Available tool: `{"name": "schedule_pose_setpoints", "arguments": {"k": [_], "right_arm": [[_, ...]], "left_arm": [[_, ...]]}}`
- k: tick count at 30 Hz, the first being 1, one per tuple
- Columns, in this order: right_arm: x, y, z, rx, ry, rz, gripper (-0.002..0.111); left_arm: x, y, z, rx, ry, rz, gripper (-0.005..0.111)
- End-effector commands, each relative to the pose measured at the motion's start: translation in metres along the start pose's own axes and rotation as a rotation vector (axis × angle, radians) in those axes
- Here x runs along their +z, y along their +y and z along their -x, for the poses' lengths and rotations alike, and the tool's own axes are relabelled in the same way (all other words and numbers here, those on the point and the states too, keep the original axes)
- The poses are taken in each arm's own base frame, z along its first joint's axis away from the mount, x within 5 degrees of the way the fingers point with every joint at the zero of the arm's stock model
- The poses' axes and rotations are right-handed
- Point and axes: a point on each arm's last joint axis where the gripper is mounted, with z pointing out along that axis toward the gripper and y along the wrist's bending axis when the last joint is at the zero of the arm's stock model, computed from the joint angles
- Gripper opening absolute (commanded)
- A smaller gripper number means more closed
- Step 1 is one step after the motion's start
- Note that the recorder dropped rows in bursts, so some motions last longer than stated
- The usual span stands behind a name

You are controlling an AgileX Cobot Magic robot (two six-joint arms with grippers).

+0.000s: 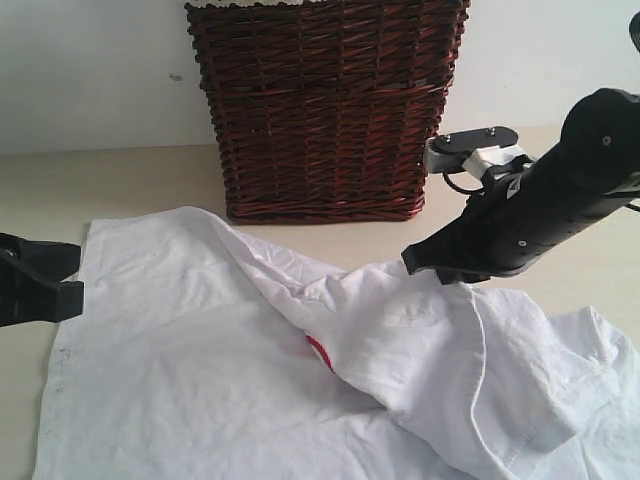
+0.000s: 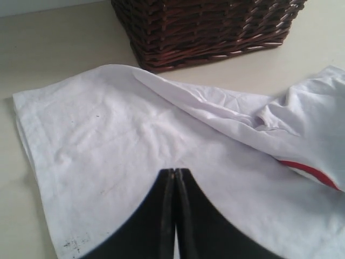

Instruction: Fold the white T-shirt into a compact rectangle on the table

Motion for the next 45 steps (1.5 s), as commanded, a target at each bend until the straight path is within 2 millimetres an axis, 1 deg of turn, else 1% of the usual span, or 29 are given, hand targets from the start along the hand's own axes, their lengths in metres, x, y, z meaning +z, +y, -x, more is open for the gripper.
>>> {"name": "schedule_pose_setpoints", "arguments": {"k": [1,4,6,9,10,12,14,17,19,22,24,27,29,31,34,35,37,38,40,42,45], "right_arm": [[-0.008,0.000,0.005,-0.035,-0.050,-0.002,0.000],[-0.011,0.001,0.007,-0.065,-0.062,-0.004,0.000],[-0.021,0.002,0.014,-0.081,-0.097,-0.007,0.000],[-0.052,0.003,0.030,-0.129,-0.166,-0.032,0.000],[-0.066,0.003,0.037,-0.134,-0.194,-0.051,0.000],[-0.093,0.000,0.049,-0.127,-0.246,-0.121,0.000],[-0.115,-0.010,0.059,-0.132,-0.257,-0.263,0.000],[-0.133,-0.028,0.070,-0.137,-0.243,-0.504,0.000],[-0.134,-0.039,0.077,-0.144,-0.233,-0.601,0.000],[-0.126,-0.054,0.091,-0.203,-0.263,-0.664,0.000],[-0.114,-0.062,0.102,-0.309,-0.307,-0.696,0.000],[-0.092,-0.075,0.116,-0.467,-0.315,-0.764,0.000],[-0.079,-0.085,0.123,-0.492,-0.321,-0.794,0.001],[-0.068,-0.095,0.130,-0.412,-0.334,-0.792,0.009],[-0.052,-0.107,0.135,-0.258,-0.325,-0.747,0.033],[-0.048,-0.110,0.134,-0.207,-0.304,-0.734,0.044],[-0.044,-0.117,0.135,-0.139,-0.264,-0.746,0.054],[-0.044,-0.119,0.134,-0.087,-0.224,-0.767,0.054],[-0.047,-0.122,0.133,-0.039,-0.158,-0.770,0.050],[-0.051,-0.122,0.131,-0.011,-0.105,-0.694,0.044],[-0.062,-0.118,0.128,0.070,-0.115,-0.548,0.041]], "left_arm": [[-0.002,0.000,0.001,-0.012,-0.020,-0.004,0.000],[-0.002,0.000,0.002,-0.012,-0.022,-0.004,0.000],[-0.002,0.000,0.002,-0.012,-0.022,-0.004,0.000],[-0.002,0.000,0.002,-0.012,-0.022,-0.004,0.000],[-0.002,0.000,0.002,-0.012,-0.022,-0.004,0.000],[-0.002,0.000,0.002,-0.012,-0.022,-0.004,0.000],[-0.002,0.000,0.002,-0.012,-0.022,-0.004,0.000],[-0.002,0.000,0.001,-0.012,-0.018,-0.003,0.000],[-0.002,0.000,0.001,-0.012,-0.018,-0.003,0.000],[-0.002,0.000,0.001,-0.012,-0.011,-0.003,0.000],[-0.002,0.000,-0.001,-0.014,0.002,-0.002,0.000],[-0.002,-0.001,-0.004,-0.017,0.035,-0.001,0.000],[-0.002,-0.002,-0.005,-0.022,0.051,-0.006,0.000],[-0.002,-0.005,-0.006,-0.012,0.061,-0.022,0.000],[-0.002,-0.014,-0.008,0.007,0.075,-0.059,0.000],[-0.002,-0.018,-0.010,0.018,0.086,-0.075,0.000],[-0.002,-0.025,-0.013,0.039,0.107,-0.104,0.000],[0.000,-0.029,-0.016,0.053,0.131,-0.120,0.000],[0.004,-0.037,-0.023,0.085,0.181,-0.147,0.000],[0.011,-0.046,-0.031,0.118,0.237,-0.173,0.000],[0.023,-0.055,-0.045,0.159,0.331,-0.189,0.000]]}}
